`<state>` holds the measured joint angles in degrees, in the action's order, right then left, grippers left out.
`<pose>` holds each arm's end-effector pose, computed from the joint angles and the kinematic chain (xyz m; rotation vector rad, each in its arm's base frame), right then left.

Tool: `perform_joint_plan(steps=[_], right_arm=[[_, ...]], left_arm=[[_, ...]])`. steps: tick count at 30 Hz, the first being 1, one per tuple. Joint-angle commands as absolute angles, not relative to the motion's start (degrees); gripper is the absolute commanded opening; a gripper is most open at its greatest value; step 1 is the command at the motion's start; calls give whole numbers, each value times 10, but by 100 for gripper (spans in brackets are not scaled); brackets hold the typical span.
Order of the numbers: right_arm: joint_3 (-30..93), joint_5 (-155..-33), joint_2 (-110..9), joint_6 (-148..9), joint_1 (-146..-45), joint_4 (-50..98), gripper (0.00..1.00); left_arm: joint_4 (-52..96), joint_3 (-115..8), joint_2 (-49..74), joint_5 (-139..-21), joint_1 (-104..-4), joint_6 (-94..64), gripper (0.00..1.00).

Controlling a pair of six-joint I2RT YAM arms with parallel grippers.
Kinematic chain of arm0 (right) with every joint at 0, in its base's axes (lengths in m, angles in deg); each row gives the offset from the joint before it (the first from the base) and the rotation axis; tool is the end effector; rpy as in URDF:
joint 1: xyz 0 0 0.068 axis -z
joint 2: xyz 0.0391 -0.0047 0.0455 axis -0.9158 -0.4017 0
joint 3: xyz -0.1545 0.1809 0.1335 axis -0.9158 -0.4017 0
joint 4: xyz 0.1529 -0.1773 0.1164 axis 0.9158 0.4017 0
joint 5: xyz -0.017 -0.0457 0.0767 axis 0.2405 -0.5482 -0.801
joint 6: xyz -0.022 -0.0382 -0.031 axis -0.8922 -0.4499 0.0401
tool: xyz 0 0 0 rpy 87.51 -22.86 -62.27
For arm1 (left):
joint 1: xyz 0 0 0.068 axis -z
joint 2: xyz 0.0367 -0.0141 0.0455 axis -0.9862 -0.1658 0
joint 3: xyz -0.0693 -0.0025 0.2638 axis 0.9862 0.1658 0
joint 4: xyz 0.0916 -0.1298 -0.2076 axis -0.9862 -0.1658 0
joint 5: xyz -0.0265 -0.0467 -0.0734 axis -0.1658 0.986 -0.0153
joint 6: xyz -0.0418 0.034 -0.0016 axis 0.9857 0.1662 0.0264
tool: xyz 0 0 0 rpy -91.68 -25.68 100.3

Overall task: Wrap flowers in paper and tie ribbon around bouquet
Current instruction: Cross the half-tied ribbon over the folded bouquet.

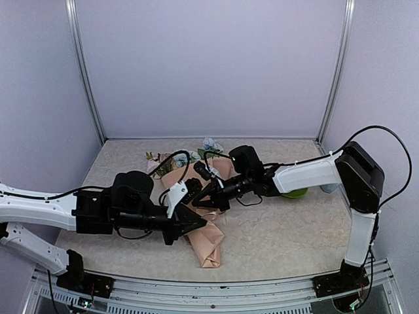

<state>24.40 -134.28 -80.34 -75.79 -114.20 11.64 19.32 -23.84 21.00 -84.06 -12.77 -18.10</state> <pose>0.2614 0.3286 0.1901 -1.3607 1.7429 1.3710 0.0979 -0.2455 0.2641 1.0974 1.8249 -0.9018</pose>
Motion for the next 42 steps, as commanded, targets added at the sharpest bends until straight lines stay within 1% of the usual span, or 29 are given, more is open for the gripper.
perform_joint_plan(steps=[1, 6, 10, 14, 16, 20, 23, 24, 27, 29, 33, 34, 35, 39, 42], right_arm=[[269, -1352, -819, -736, -1139, 122, 0], [269, -1346, -816, -745, -1135, 133, 0], [274, -1344, -813, -764, -1134, 158, 0], [272, -1341, -810, -775, -1133, 167, 0], [273, -1339, -811, -776, -1132, 170, 0], [273, -1335, -810, -780, -1131, 174, 0], [273, -1335, -806, -782, -1132, 178, 0], [271, -1335, -805, -783, -1132, 178, 0], [270, -1330, -806, -787, -1131, 182, 0], [272, -1329, -807, -789, -1132, 186, 0], [277, -1325, -808, -793, -1132, 195, 0], [277, -1325, -806, -795, -1132, 196, 0], [276, -1325, -805, -795, -1132, 196, 0], [275, -1325, -803, -799, -1131, 197, 0], [277, -1323, -801, -802, -1131, 198, 0]], left_arm=[[245, -329, 117, -804, -96, -289, 0], [254, -473, -18, -749, -72, -352, 0], [234, -545, -102, -710, -60, -390, 0], [270, -558, -126, -663, -45, -395, 0], [289, -567, -135, -674, -33, -411, 0], [268, -598, -170, -690, -22, -429, 0], [280, -570, -180, -725, -24, -436, 0], [288, -557, -182, -740, -27, -437, 3], [267, -550, -201, -801, -34, -442, 38], [233, -562, -210, -824, -35, -448, 54], [188, -557, -192, -831, -36, -459, 94], [176, -550, -184, -831, -38, -462, 98], [166, -544, -174, -829, -41, -460, 99], [171, -497, -118, -822, -60, -443, 99], [221, -440, -48, -792, -89, -406, 99]])
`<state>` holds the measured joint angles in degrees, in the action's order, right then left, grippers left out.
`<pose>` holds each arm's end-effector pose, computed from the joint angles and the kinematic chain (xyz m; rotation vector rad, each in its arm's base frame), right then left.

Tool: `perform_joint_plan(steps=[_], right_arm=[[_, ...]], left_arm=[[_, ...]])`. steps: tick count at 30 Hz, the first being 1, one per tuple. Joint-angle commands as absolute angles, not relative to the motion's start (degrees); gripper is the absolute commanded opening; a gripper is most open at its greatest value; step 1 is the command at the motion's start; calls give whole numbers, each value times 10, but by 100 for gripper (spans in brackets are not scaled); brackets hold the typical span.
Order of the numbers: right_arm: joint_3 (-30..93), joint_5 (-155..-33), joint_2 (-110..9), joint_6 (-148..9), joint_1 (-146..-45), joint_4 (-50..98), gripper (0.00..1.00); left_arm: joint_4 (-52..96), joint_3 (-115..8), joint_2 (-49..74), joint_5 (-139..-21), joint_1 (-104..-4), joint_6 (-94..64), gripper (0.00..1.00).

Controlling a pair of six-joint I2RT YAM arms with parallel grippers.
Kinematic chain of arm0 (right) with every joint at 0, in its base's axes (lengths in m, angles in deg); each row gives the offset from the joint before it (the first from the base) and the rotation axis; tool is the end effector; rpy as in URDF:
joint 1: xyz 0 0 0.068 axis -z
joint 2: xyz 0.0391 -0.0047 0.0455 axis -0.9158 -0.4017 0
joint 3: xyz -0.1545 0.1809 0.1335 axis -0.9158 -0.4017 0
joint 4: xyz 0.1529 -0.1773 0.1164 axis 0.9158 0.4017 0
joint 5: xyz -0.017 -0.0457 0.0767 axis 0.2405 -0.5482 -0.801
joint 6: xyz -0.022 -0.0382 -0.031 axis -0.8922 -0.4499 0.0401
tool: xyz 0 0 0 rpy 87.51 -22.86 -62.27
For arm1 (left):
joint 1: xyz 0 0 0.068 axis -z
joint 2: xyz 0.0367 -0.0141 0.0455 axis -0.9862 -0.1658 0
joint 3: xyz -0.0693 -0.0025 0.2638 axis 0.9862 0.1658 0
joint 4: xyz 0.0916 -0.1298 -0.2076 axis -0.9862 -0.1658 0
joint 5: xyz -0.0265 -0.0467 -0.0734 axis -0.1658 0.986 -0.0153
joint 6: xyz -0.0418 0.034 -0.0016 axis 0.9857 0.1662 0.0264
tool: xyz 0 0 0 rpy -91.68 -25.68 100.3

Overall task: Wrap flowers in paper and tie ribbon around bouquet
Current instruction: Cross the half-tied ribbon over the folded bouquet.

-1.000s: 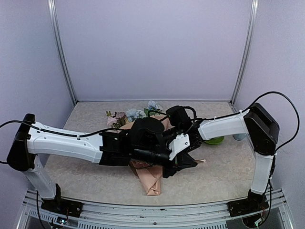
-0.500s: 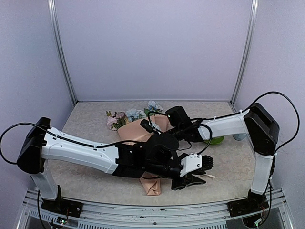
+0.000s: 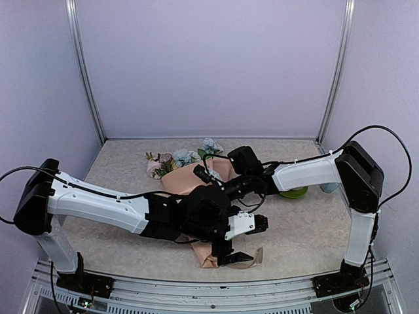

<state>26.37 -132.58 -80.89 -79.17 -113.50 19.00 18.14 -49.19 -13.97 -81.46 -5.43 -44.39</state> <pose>0.2661 0.3251 0.1859 -1.3846 1.8227 1.3111 0.0993 -0.3879 0.2208 1.6979 1.5168 -0.6806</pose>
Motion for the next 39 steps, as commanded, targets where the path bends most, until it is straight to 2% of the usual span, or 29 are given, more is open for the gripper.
perform_joint_plan(steps=[1, 4, 5, 7, 8, 9, 10, 11, 13, 14, 18, 20, 21, 25, 29, 33, 35, 36, 38, 39], right_arm=[[277, -1323, -801, -802, -1132, 198, 0], [277, -1336, -798, -802, -1131, 189, 0], [276, -1341, -798, -802, -1131, 184, 0], [277, -1350, -799, -806, -1132, 175, 0], [277, -1355, -800, -809, -1132, 174, 0], [278, -1358, -799, -814, -1132, 175, 0], [277, -1359, -797, -820, -1132, 174, 0], [277, -1361, -795, -823, -1132, 174, 0], [270, -1364, -789, -825, -1133, 169, 0], [267, -1363, -785, -826, -1133, 164, 0], [259, -1368, -781, -832, -1138, 154, 0], [260, -1372, -781, -835, -1140, 154, 0], [259, -1371, -780, -837, -1141, 154, 0], [253, -1367, -774, -839, -1142, 153, 0], [242, -1362, -769, -837, -1143, 137, 0], [238, -1356, -768, -836, -1143, 128, 0], [238, -1354, -767, -837, -1143, 131, 0], [238, -1350, -767, -839, -1144, 132, 0], [237, -1347, -767, -842, -1144, 135, 0], [238, -1344, -767, -843, -1144, 135, 0]], left_arm=[[254, -407, -21, -779, -107, -372, 99], [337, -313, 51, -763, -188, -271, 99], [349, -291, 68, -762, -213, -242, 95], [360, -254, 94, -755, -261, -198, 77], [363, -241, 105, -754, -277, -184, 58], [368, -225, 118, -748, -289, -173, 47], [370, -210, 127, -742, -301, -164, 41], [371, -197, 134, -736, -312, -161, 40], [379, -169, 146, -730, -325, -161, 40], [384, -159, 147, -720, -331, -161, 45], [408, -156, 122, -675, -339, -180, 74], [413, -155, 113, -681, -341, -188, 96], [427, -147, 113, -684, -346, -186, 98], [514, -93, 153, -675, -374, -159, 99], [537, -94, 180, -675, -370, -163, 99], [704, -29, 180, -715, -390, -1, 99], [809, 9, 152, -687, -410, 37, 99], [847, 15, 134, -654, -424, 51, 96], [848, 2, 113, -582, -434, 63, 77], [808, -7, 113, -583, -427, 37, 75]])
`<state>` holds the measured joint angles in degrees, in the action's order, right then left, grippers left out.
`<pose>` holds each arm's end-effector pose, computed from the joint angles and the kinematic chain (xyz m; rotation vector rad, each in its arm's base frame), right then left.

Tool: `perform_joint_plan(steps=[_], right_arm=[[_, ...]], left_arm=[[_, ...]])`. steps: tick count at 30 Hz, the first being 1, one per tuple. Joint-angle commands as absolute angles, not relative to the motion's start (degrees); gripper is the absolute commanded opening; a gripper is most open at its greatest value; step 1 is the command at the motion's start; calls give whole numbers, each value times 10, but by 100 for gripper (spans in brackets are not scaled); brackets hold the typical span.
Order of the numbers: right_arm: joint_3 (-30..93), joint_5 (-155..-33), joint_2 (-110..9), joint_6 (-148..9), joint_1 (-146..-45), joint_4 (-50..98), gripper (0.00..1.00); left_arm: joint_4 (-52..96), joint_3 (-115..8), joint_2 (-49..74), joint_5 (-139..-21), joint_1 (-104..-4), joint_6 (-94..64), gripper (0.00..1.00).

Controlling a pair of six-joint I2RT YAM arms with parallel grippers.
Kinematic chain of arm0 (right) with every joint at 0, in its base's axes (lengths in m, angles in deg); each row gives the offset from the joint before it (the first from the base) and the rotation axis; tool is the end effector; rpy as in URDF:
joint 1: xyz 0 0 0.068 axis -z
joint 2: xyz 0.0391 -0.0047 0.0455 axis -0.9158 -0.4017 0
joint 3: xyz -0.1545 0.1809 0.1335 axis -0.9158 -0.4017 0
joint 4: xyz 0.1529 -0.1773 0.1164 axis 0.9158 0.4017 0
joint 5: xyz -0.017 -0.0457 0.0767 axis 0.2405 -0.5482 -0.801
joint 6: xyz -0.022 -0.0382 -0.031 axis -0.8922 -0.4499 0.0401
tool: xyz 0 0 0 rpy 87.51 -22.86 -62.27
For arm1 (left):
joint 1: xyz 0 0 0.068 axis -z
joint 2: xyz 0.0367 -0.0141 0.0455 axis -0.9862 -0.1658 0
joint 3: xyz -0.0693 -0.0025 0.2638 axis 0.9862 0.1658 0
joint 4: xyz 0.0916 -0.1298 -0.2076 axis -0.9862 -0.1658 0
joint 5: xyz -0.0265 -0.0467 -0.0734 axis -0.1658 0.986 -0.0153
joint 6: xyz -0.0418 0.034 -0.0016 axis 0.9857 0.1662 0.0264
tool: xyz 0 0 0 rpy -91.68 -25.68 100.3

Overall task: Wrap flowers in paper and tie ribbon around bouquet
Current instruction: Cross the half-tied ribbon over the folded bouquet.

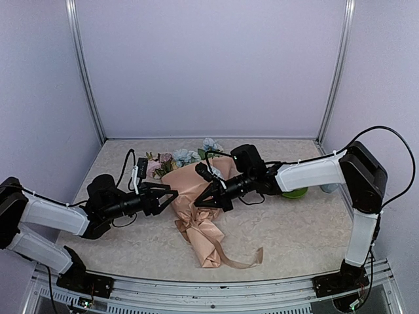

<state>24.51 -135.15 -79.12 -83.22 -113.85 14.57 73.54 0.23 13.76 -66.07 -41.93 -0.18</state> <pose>0.2603 0.3241 0.1951 -1.4521 1.6500 1.3169 0.1818 -0.1620 0.1955 0.5051 1.6634 -1.1696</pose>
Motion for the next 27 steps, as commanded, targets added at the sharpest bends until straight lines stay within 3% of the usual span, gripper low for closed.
perform_joint_plan(steps=[1, 6, 10, 22, 27], right_arm=[[240, -1341, -769, -843, -1144, 137, 0], [236, -1318, -768, -842, -1151, 138, 0], [229, -1301, -757, -844, -1157, 143, 0], [236, -1311, -740, -863, -1162, 160, 0], [229, -1312, -734, -865, -1164, 154, 0]], left_arm=[[754, -11, 120, -600, -409, -21, 75], [590, -47, 131, -711, -325, -199, 74], [576, -52, 131, -695, -349, -204, 60], [552, -96, 86, -671, -333, -258, 53], [518, -117, 70, -679, -332, -270, 28]])
